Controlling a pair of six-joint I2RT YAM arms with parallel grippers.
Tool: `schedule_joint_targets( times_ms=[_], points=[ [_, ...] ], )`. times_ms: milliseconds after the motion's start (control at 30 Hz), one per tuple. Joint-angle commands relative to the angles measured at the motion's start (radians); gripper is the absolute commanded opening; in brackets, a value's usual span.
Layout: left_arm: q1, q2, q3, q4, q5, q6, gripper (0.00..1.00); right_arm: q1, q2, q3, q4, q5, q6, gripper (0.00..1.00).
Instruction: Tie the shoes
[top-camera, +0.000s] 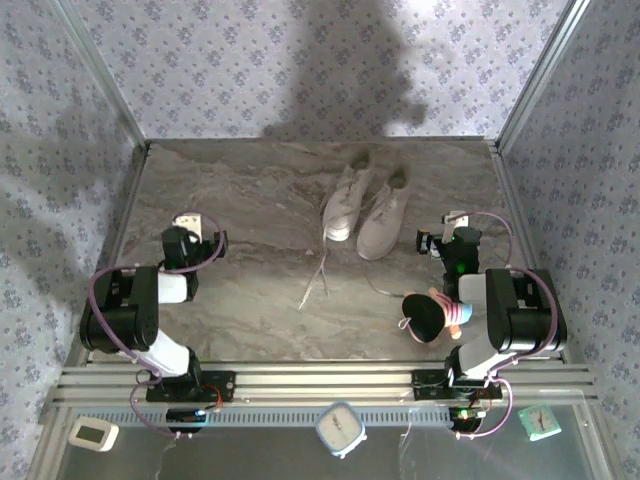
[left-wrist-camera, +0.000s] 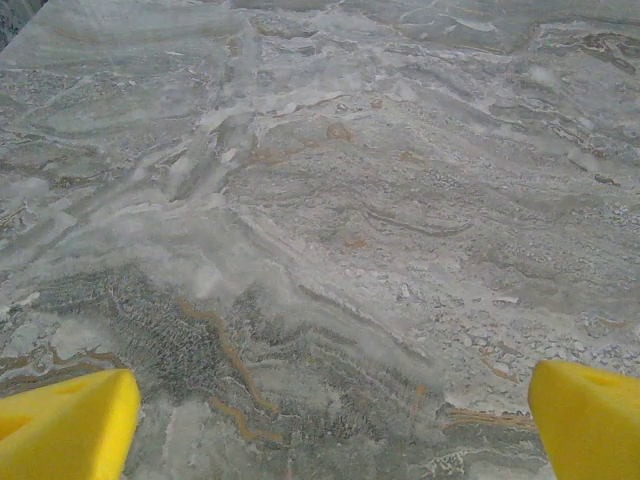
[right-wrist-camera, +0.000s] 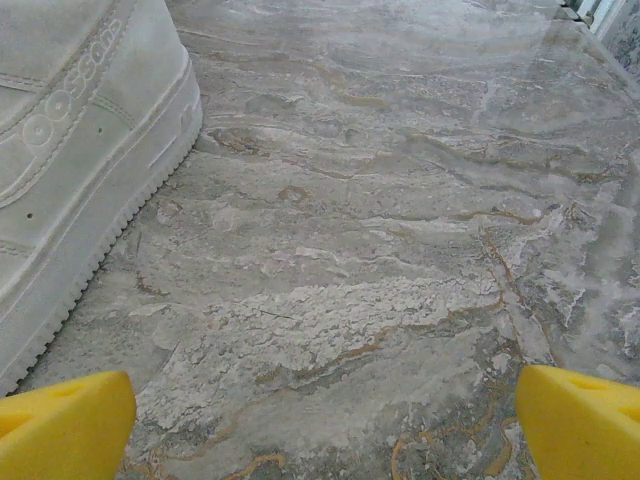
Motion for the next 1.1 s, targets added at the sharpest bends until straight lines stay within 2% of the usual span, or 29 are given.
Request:
schedule_joint_targets(
  times_ms=[0,167,633,833,1000,1067],
  points=[
    [0.000,-0.007,0.018,0.041,0.012,0.002,1.00,0.001,-0.004,0.017,0.011,0.001,0.005,0.99],
    [0.000,-0.007,0.018,0.041,0.012,0.001,1.00,-0.017,-0.004,0.017,0.011,-0.029,0.014,1.00],
    [0.002,-0.006,0.018,0.043,0.011,0.002,1.00,-0.003,-0.003,0.020,0.010,-0.004,0.007,0.99],
    [-0.031,-0.015,-0.008,0.083,-0.042,0.023,1.00,0.009,-0.009,0.014,0.017,0.028,0.002,0.99],
    [-0.072,-0.081,-0.060,0.126,-0.084,0.060,1.00,0.054,-0.111,-0.021,0.004,0.130,-0.017,0.99],
    [-0.112,-0.166,-0.060,0.044,-0.155,0.075,1.00,0.080,-0.196,-0.022,-0.065,0.150,-0.034,0.99]
  ],
)
